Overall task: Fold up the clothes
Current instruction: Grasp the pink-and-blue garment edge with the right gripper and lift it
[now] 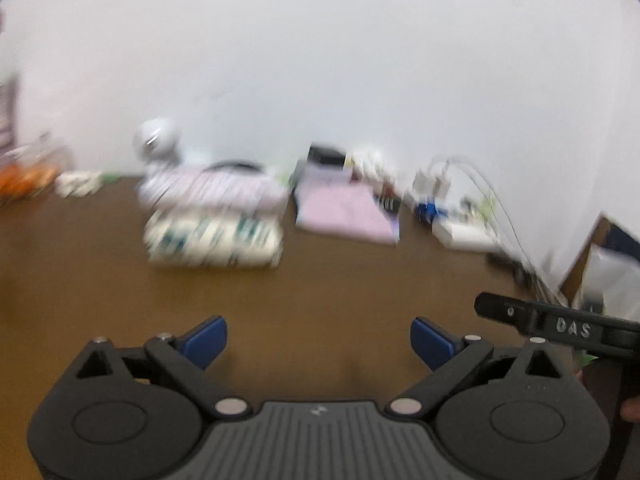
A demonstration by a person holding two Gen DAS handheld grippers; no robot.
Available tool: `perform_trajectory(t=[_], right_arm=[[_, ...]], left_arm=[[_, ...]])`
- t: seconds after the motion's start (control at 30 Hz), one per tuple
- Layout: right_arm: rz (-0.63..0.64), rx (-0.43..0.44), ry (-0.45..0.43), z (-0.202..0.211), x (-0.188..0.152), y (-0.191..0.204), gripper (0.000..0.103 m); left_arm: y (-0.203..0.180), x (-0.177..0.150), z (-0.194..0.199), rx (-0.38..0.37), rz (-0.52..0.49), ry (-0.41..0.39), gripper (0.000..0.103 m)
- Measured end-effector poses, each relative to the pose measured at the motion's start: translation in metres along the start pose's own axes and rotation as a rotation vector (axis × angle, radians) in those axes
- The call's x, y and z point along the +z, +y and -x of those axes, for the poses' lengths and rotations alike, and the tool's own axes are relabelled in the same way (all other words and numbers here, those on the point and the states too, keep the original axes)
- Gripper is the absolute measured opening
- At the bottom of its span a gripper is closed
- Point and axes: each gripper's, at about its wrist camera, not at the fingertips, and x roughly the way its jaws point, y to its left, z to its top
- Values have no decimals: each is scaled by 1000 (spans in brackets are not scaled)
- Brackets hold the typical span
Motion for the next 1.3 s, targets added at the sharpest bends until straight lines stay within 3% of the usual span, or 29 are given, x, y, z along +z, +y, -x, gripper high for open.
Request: perform_trajectory(t=[0.1, 0.2, 0.33, 0.43, 0.47, 0.5, 0.57, 0.6, 0.67, 0.8, 0.9, 1.03, 1.2, 1.3], right_arm=[[-86, -80, 23, -79, 67, -32, 81], [-192, -92, 124, -169, 113, -55, 66], [-155, -166, 211, -262, 131, -64, 55], [-111, -165, 276, -306, 129, -62, 49], [-80, -172, 269, -312, 127, -58, 40], [-29, -180, 270, -315, 126, -51, 8], [41, -184, 290, -318, 126, -39, 1], [15, -160, 284, -309, 132, -36, 1], [-13, -91, 175, -261, 155, -26, 1], [82, 127, -91, -100, 228, 26, 1], [203, 242, -207, 15, 258, 66, 1], [350, 356, -292, 149, 261, 108, 1], [464, 305, -392, 253, 235, 130, 1], [501, 318, -401, 287, 216, 134, 1]], left_arm=[[-16, 52, -73, 2, -1, 23, 97], [-27, 79, -136, 50, -19, 37, 94], [-21, 86, -169, 8, 29, 64, 92], [-15, 85, -165, -18, 11, 48, 93], [-13, 85, -163, -22, 0, 38, 93], [-11, 86, -159, -21, -5, 28, 93], [-8, 89, -147, -13, -5, 12, 92], [-7, 92, -133, -22, -5, -4, 91], [-4, 99, -102, -52, -7, -47, 91], [0, 112, -12, -73, 7, -213, 94], [3, 110, 60, -115, 31, -314, 103], [2, 81, 131, -232, 31, -365, 103], [-6, 29, 170, -307, 26, -349, 103], [-6, 8, 181, -499, 58, -304, 103]])
